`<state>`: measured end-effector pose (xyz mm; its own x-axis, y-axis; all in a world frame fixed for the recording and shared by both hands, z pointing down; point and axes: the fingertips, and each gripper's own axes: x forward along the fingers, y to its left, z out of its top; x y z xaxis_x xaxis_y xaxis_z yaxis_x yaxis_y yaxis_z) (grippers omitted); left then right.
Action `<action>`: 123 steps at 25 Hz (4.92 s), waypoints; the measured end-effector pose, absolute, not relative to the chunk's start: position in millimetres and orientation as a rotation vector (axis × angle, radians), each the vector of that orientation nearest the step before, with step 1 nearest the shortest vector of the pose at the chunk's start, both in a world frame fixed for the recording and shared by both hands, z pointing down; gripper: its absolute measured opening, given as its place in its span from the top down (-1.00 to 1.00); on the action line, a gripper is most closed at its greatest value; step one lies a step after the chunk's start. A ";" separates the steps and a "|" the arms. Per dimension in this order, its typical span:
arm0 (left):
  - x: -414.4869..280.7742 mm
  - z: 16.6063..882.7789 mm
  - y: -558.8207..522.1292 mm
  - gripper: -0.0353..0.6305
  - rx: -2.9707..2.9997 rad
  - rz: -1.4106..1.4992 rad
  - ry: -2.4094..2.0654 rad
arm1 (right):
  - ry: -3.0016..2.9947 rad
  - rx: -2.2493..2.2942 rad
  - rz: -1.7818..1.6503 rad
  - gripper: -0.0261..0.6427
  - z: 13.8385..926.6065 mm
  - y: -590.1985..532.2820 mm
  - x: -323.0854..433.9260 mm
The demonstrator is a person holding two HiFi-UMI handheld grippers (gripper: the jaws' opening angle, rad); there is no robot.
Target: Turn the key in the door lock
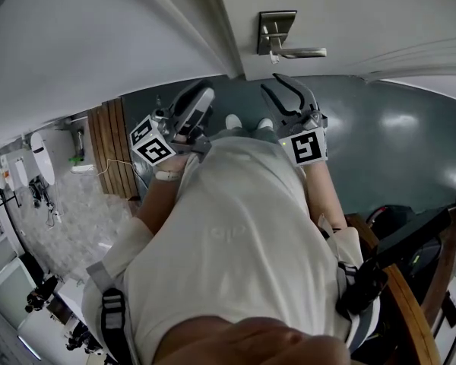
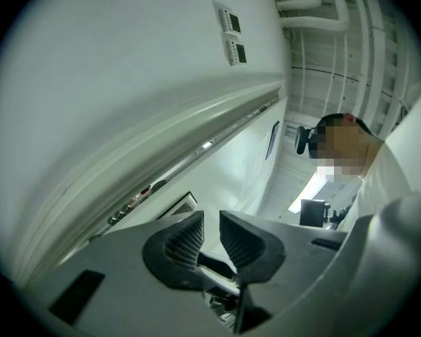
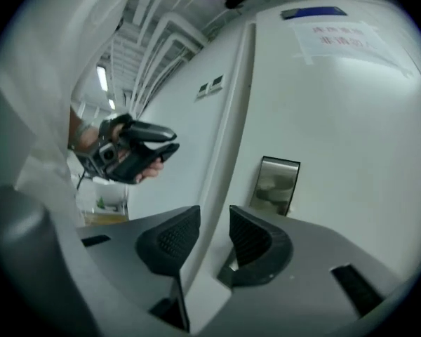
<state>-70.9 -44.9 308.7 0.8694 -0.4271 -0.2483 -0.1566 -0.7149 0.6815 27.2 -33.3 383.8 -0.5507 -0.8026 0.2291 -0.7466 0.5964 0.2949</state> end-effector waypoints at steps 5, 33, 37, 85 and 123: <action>-78.8 324.0 -46.4 0.73 2.341 -0.478 -0.455 | -2.095 1.304 -0.522 0.58 440.0 -47.7 49.4; -103.0 354.4 -38.9 0.73 2.257 -0.470 -0.466 | -1.678 1.413 -0.703 0.58 516.6 -107.1 73.5; -97.4 344.9 -35.5 0.73 2.258 -0.476 -0.467 | -1.665 1.500 -0.682 0.74 497.0 -103.1 89.7; -99.1 344.3 -40.6 0.73 2.223 -0.534 -0.468 | -2.513 2.160 1.740 0.78 492.0 -93.4 112.4; -97.4 355.1 -44.7 0.73 2.172 -0.554 -0.449 | -2.537 1.746 2.704 0.57 491.7 -65.0 108.3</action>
